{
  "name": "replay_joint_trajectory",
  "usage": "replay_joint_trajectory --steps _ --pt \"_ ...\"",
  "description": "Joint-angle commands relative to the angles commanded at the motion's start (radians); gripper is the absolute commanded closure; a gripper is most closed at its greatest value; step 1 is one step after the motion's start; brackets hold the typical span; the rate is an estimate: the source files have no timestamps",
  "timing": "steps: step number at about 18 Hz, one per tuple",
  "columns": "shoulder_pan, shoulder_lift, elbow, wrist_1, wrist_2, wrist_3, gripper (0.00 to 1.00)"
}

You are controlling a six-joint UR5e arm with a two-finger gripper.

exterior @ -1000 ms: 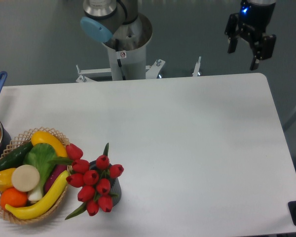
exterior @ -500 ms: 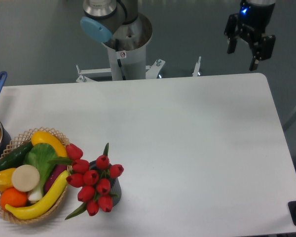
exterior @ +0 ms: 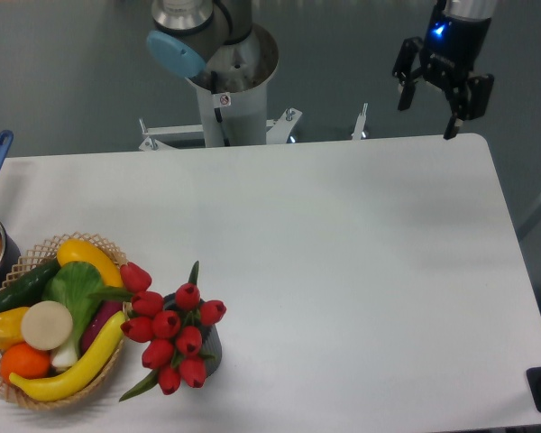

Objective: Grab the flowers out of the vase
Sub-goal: 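Move the open gripper across the table toward the red tulips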

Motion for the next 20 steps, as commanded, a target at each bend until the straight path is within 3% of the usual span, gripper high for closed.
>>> replay_joint_trajectory --steps 8,10,15,20 --pt "-0.002 0.025 -0.095 0.002 -0.178 -0.132 0.00" --pt "-0.038 0.028 -0.107 0.006 -0.204 -0.150 0.00" --pt "-0.086 0.014 -0.150 0.095 -0.271 -0.205 0.00" --pt "-0.182 -0.075 -0.155 0.195 -0.397 -0.284 0.00"
